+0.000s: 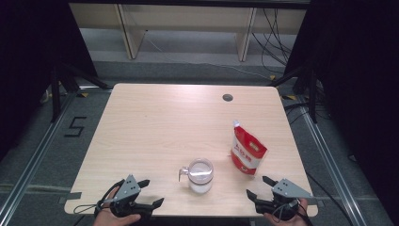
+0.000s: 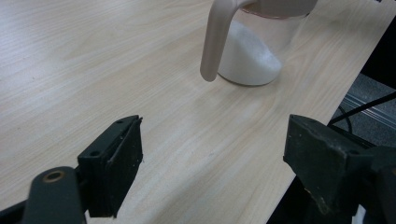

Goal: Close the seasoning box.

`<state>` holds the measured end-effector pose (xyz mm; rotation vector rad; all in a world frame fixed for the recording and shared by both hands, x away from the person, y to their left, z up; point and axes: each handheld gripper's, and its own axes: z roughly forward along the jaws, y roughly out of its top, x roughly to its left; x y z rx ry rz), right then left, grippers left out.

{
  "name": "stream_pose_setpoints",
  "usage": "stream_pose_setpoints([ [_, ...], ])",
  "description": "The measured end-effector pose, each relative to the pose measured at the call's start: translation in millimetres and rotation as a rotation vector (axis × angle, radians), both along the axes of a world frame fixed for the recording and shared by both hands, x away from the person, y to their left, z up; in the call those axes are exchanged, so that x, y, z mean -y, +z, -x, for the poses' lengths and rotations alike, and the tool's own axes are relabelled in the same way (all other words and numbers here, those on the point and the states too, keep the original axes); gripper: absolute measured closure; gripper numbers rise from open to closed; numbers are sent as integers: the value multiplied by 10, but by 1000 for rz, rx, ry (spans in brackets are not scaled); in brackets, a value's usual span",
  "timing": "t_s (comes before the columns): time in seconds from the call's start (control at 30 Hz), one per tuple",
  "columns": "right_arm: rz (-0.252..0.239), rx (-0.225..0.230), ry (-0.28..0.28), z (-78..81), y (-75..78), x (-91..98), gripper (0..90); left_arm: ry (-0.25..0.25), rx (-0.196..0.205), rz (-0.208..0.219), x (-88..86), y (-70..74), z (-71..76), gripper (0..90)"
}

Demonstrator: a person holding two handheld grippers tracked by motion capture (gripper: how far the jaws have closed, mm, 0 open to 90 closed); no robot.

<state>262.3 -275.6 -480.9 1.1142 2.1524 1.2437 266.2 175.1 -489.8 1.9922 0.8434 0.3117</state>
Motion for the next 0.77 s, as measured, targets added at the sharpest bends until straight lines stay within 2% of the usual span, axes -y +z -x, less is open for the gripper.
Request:
stream_pose_setpoints([
  [0.03, 0, -13, -2, 16, -7, -2, 215, -1, 7, 8, 14, -12, -2, 179],
  [0.07, 4, -7, 8, 8, -12, 5, 195, 1, -2, 16, 23, -22, 1, 178],
  [0.1, -11, -29, -13, 32, -16, -14, 176, 0, -3, 16, 24, -29, -3, 173],
  [0.13, 16, -7, -2, 6, -30, 4, 164, 3, -2, 21, 31, -37, -2, 165],
  [0.17, 2, -23, 9, 11, -36, -2, 163, -4, -3, 2, 23, -30, -5, 162],
  [0.2, 5, -30, 0, 20, -41, -12, 162, -4, 5, 7, 30, -39, -3, 162],
  [0.23, 11, -37, 8, 16, -43, -15, 160, -11, 10, -41, 13, -30, -6, 162],
  [0.3, 8, -43, 10, 17, -52, -31, 160, -7, 3, -17, 27, -40, -4, 162],
  [0.33, 17, -42, 9, 17, -52, -29, 160, -8, 2, -41, 17, -35, -7, 162],
  [0.43, 25, -36, 11, 11, -52, -22, 160, -9, 1, -38, 18, -39, -9, 162],
  [0.47, 28, -36, 10, 10, -52, -21, 160, 1, -1, -2, 37, -46, 2, 162],
  [0.6, 22, -51, 1, 15, -60, -31, 160, -3, -1, -9, 29, -49, -6, 162],
  [0.67, 15, -60, 3, 20, -57, -33, 161, 2, 3, 7, 39, -63, -10, 162],
  [0.73, 29, -44, 0, 9, -60, -25, 161, 4, -6, -12, 27, -53, -11, 163],
  [0.77, 30, -54, 2, 16, -47, -17, 161, -1, 0, -24, 15, -51, -22, 162],
])
